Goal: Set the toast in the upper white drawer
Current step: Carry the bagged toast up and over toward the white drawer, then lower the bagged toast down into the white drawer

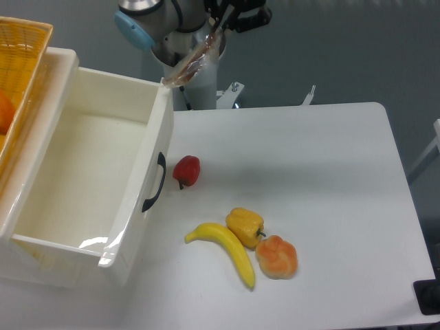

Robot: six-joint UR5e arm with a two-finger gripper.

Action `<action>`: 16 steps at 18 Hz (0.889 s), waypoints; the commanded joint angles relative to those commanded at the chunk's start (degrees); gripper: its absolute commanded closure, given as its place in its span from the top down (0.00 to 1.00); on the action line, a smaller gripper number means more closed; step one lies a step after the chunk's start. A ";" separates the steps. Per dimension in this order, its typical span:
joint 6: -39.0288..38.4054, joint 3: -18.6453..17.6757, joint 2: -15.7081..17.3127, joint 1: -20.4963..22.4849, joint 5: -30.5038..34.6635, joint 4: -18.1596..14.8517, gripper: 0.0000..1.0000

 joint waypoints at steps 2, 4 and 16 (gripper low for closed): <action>-0.62 -0.09 0.18 -0.18 -0.97 0.00 0.00; -1.32 -0.61 0.09 -0.88 -2.37 0.17 0.00; -19.77 -4.48 -2.37 -13.17 -4.32 14.05 0.00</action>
